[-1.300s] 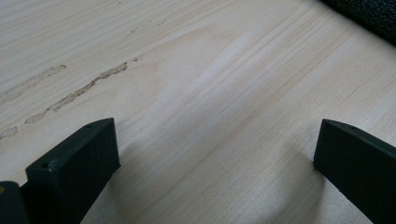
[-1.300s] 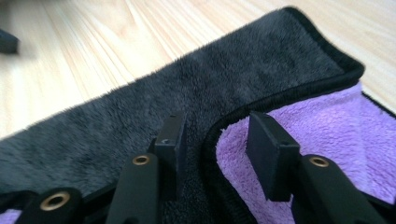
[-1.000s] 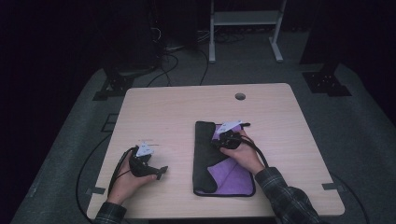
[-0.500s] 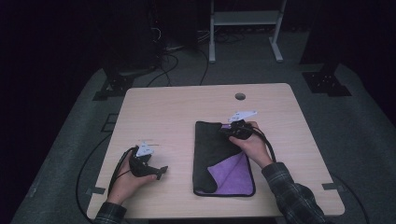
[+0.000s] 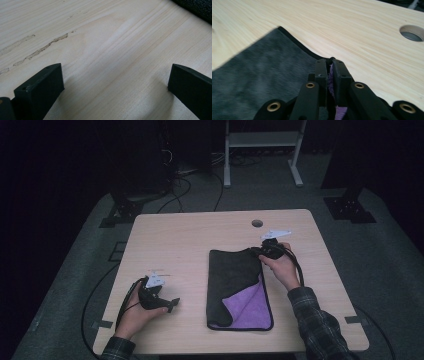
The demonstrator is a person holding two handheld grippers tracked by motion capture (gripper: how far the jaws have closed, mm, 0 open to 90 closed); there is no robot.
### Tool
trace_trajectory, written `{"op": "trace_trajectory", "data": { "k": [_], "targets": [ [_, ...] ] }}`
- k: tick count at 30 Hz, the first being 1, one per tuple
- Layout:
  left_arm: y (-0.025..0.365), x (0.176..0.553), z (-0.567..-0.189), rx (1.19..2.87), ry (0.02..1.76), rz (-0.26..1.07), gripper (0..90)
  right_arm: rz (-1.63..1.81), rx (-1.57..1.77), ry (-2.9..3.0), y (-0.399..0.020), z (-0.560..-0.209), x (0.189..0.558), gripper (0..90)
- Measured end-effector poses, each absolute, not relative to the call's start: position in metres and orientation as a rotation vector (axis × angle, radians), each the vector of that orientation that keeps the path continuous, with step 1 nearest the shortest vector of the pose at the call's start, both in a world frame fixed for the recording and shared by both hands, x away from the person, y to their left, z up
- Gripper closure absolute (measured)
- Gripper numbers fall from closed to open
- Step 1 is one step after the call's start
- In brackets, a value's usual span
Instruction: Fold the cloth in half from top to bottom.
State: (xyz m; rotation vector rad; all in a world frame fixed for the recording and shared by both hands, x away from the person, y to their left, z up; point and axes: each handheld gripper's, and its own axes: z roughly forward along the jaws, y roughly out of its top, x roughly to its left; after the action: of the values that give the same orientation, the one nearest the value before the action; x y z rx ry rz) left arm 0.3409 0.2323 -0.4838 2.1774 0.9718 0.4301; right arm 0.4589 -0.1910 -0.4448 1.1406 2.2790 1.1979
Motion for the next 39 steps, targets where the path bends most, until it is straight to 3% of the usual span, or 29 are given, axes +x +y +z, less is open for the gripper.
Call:
{"op": "trace_trajectory", "data": {
  "k": [13,18,31,39],
  "targets": [
    [0.232,0.34,-0.484,2.176,0.973,0.427,0.0,1.014,1.183,2.235,-0.205,-0.473,0.477,74.2],
    [0.232,0.34,-0.484,2.178,0.973,0.427,0.0,1.037,1.201,2.196,-0.213,-0.468,0.476,70.7],
    [0.232,0.34,-0.484,2.179,0.972,0.427,0.0,1.205,1.152,2.256,-0.208,-0.447,0.441,68.4],
    [0.232,0.34,-0.484,2.178,0.972,0.427,0.0,1.286,1.086,2.321,-0.198,-0.437,0.414,62.4]
  ]
}}
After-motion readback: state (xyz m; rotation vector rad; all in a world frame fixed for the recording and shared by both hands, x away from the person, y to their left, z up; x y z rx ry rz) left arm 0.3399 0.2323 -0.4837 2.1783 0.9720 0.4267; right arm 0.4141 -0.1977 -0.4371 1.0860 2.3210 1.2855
